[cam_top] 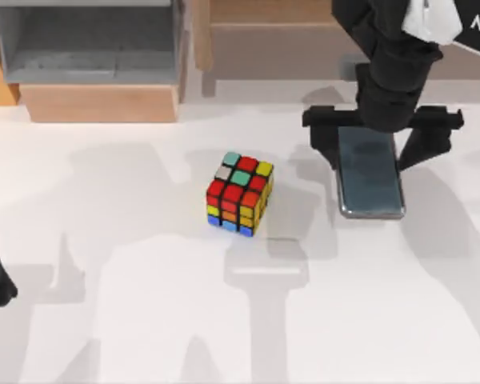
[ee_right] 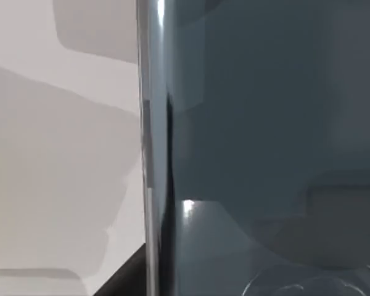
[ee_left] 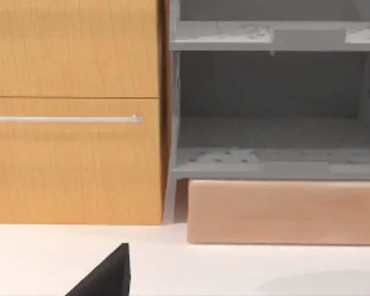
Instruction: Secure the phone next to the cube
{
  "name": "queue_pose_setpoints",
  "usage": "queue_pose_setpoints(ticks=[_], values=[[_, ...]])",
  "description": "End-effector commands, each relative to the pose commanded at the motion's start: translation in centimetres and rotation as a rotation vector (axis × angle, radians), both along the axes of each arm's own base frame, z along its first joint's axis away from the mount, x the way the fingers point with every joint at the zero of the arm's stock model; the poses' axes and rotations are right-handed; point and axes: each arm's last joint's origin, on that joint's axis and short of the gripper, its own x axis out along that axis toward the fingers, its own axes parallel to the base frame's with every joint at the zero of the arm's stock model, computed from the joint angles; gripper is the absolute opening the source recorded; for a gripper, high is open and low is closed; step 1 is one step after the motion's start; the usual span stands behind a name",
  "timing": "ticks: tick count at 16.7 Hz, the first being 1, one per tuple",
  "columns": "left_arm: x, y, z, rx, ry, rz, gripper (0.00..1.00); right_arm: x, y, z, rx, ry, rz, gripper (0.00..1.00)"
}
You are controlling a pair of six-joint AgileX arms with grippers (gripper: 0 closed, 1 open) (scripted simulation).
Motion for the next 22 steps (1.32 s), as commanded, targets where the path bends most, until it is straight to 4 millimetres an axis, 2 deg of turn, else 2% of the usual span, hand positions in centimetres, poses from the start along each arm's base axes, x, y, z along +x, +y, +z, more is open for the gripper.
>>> queue_pose_setpoints(ticks=[3, 11, 16, 22], values=[[0.0, 0.0, 0.0, 0.0, 0.0, 0.0, 1.0, -0.2, 0.9, -0.8, -0.008, 0.022, 0.016, 0.0], [0.0, 0.0, 0.0, 0.0, 0.0, 0.0, 1.0, -0.2, 0.7, -0.5, -0.007, 0.018, 0.007, 0.0], [0.0, 0.0, 0.0, 0.0, 0.0, 0.0, 1.0, -0.4, 0.6, 1.0, -0.004, -0.002, -0.002, 0.0], [0.0, 0.0, 0.0, 0.0, 0.0, 0.0, 1.0, -1.1, 0.4, 4.0, 0.008, -0.054, -0.012, 0.0]])
